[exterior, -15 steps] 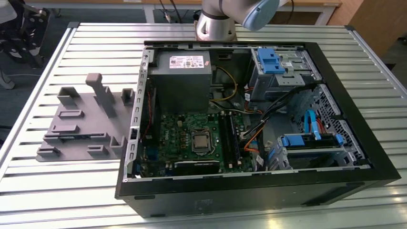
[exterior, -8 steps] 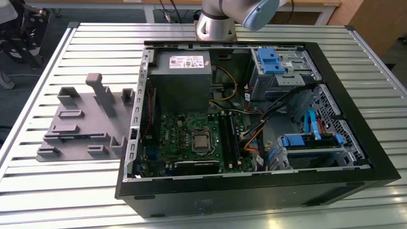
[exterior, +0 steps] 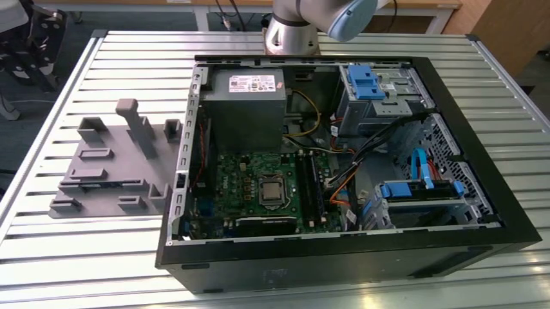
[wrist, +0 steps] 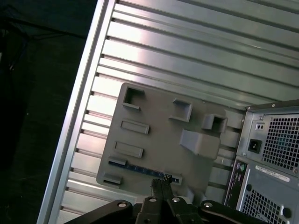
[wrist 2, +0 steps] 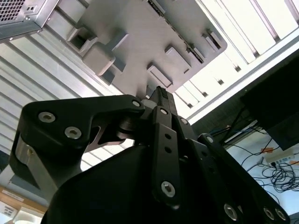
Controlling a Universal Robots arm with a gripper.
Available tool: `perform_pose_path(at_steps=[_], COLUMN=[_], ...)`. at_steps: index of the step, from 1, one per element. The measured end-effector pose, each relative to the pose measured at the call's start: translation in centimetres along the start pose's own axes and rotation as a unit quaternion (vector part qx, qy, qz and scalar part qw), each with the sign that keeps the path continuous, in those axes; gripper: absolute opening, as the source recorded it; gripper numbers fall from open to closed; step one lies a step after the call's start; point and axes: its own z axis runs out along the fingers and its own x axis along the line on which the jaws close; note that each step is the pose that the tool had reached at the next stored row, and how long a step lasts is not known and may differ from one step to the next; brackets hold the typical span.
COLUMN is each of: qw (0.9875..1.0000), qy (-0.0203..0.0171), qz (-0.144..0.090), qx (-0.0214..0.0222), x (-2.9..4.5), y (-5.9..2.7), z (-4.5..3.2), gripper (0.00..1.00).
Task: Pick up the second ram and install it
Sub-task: 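Pick up the second ram and move it above second insertion slot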
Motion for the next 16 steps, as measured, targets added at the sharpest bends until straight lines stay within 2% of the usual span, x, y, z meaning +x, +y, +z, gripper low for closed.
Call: perform_pose_path(at_steps=[7, 16], qw=[0.9995, 0.9981], qy=[0.0013, 0.0027], qz=[-0.031, -0.061], qx=[-0.0008, -0.0015], x=[0.01, 0.04], y=[-0.07, -0.18], z=[0.01, -0.01], gripper=[0.11, 0.11])
